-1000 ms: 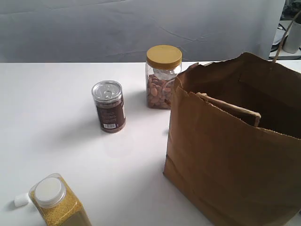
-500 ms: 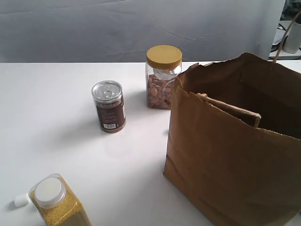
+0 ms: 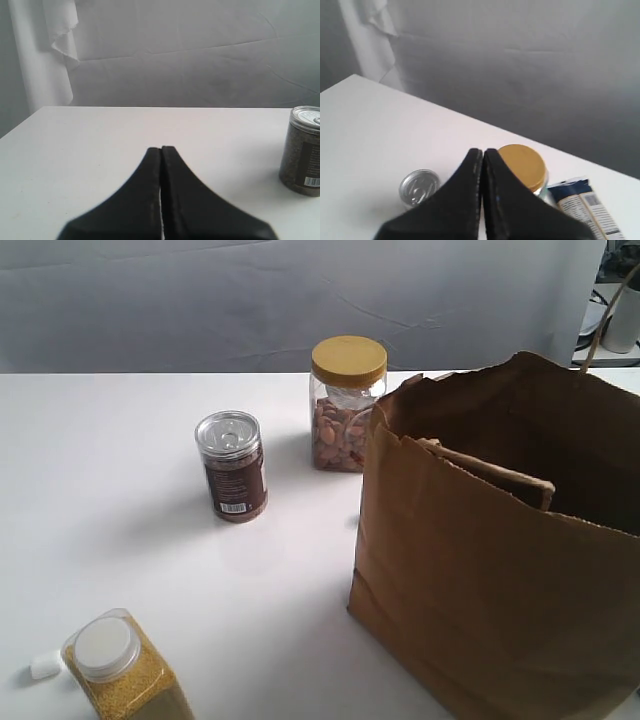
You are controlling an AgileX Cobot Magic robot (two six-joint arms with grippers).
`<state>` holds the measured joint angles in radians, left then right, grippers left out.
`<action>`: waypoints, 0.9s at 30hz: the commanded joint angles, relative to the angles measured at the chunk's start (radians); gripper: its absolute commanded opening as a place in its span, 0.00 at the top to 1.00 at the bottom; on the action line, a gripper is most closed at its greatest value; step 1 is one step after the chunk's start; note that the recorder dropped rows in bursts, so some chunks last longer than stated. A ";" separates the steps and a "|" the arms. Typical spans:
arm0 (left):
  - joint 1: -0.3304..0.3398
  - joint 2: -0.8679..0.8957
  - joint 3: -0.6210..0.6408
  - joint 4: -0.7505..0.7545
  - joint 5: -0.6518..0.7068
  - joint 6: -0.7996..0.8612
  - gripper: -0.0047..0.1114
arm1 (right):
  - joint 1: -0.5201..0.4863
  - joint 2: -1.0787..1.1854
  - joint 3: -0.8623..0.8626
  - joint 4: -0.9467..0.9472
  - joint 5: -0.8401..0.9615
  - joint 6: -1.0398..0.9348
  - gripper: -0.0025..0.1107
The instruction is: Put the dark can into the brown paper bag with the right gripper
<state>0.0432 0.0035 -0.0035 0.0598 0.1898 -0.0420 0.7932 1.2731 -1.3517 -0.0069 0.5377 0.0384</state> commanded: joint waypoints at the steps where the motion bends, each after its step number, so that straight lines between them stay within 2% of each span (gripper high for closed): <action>1: -0.006 -0.003 0.004 0.003 -0.002 -0.004 0.96 | 0.083 0.283 -0.268 0.023 0.183 0.056 0.98; 4: -0.006 -0.003 0.004 0.003 -0.002 -0.004 0.96 | 0.111 0.440 -0.399 0.028 0.288 0.079 0.96; 6: -0.006 -0.003 0.004 0.003 -0.002 -0.004 0.96 | 0.120 0.540 -0.491 0.037 0.365 0.097 0.87; 8: -0.006 -0.003 0.004 0.003 -0.002 -0.004 0.96 | 0.134 0.624 -0.579 0.044 0.417 0.132 0.69; 12: -0.006 -0.003 0.004 0.003 -0.002 -0.004 0.96 | 0.162 0.773 -0.724 0.036 0.471 0.257 0.25; 14: -0.006 -0.003 0.004 0.003 -0.002 -0.004 0.96 | 0.173 0.839 -0.776 0.031 0.495 0.260 0.16; 18: -0.006 -0.003 0.004 0.003 -0.002 -0.004 0.96 | 0.187 0.949 -0.878 0.037 0.566 0.260 0.14; 27: -0.006 -0.003 0.004 0.003 -0.002 -0.004 0.96 | 0.221 1.113 -1.037 0.007 0.588 0.267 0.14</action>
<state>0.0432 0.0035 -0.0035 0.0598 0.1898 -0.0420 1.0075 2.3593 -2.3527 0.0302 1.1150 0.2949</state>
